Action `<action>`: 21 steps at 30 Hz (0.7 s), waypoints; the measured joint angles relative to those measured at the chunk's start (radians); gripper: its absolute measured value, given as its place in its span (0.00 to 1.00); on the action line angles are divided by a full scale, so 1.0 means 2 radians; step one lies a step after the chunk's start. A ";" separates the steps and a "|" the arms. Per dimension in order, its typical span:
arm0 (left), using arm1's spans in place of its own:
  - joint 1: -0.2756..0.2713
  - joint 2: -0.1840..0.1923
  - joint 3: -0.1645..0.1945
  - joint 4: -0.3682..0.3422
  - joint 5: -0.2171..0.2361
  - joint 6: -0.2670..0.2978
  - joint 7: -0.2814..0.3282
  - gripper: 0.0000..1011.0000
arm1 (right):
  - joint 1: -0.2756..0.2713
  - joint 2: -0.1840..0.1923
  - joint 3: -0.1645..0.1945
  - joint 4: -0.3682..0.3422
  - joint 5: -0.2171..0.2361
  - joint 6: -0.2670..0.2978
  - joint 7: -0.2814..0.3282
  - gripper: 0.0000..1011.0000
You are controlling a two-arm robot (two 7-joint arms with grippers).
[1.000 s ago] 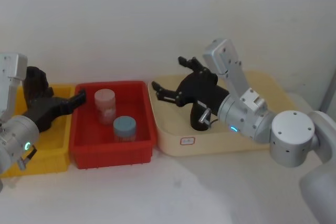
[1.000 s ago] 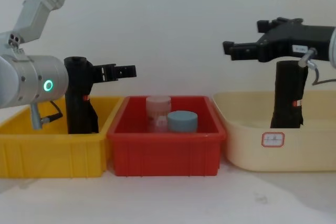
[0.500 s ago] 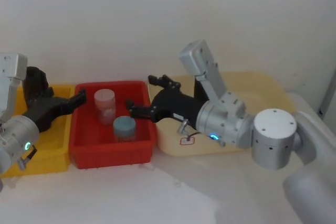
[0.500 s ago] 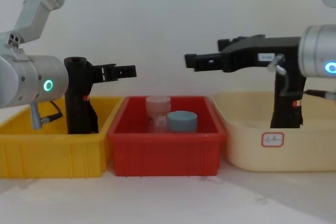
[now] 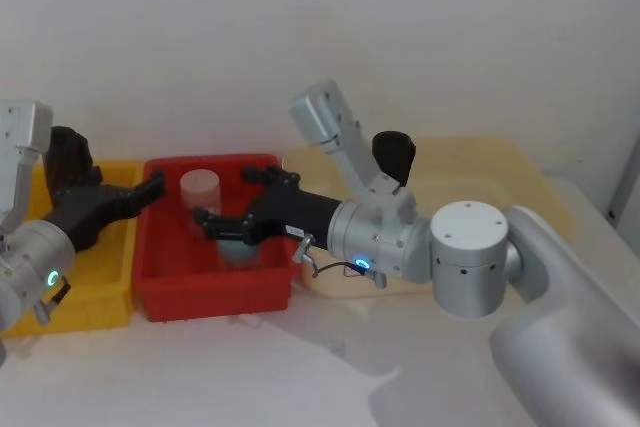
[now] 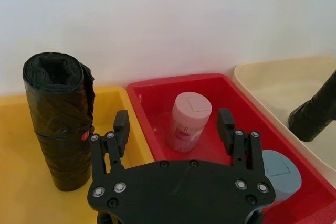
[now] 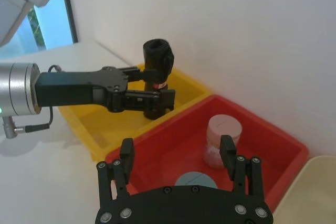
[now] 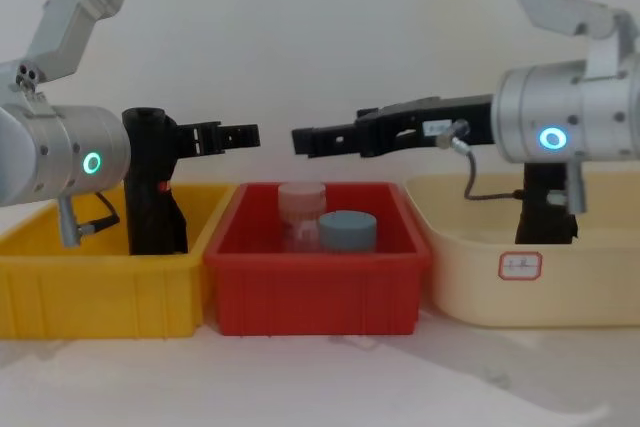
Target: Pick up the garbage bag with the one hand and transfer it to the other hand.
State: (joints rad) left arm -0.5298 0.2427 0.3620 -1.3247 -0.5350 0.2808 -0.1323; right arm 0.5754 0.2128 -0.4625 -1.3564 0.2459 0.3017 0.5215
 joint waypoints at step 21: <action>0.000 0.000 0.000 0.000 0.000 0.000 0.000 0.99 | 0.073 -0.004 -0.064 0.105 -0.051 -0.024 0.020 0.99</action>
State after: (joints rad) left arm -0.5299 0.2427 0.3621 -1.3246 -0.5350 0.2807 -0.1323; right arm 0.7215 0.2043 -0.5897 -1.1468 0.1431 0.2538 0.5611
